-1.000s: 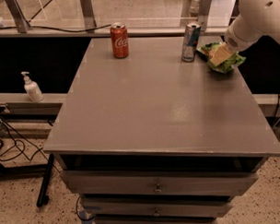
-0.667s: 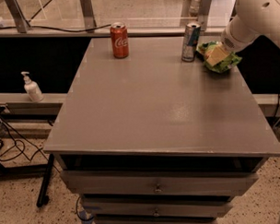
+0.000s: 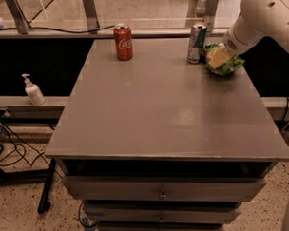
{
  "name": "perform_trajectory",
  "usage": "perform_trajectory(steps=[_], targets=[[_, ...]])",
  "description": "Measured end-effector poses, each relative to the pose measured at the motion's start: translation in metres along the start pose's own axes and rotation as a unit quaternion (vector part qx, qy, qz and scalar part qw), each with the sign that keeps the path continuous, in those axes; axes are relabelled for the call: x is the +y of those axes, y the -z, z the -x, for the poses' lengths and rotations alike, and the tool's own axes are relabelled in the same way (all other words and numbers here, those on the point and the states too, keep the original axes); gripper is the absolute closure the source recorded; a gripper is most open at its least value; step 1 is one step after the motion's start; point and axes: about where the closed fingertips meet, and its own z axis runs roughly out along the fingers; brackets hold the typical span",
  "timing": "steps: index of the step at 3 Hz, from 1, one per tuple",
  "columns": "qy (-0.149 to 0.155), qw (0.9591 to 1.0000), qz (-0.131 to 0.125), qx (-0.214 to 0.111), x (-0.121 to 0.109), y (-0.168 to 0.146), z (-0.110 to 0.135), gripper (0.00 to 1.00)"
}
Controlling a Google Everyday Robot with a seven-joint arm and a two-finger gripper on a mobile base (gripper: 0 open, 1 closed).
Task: Move green rice chip bag near redbull can
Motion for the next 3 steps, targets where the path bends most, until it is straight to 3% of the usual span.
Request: perform_trajectory(steps=[3], targets=[[-0.004, 0.9999, 0.016, 0.002, 0.004, 0.0012, -0.0011, 0.12]])
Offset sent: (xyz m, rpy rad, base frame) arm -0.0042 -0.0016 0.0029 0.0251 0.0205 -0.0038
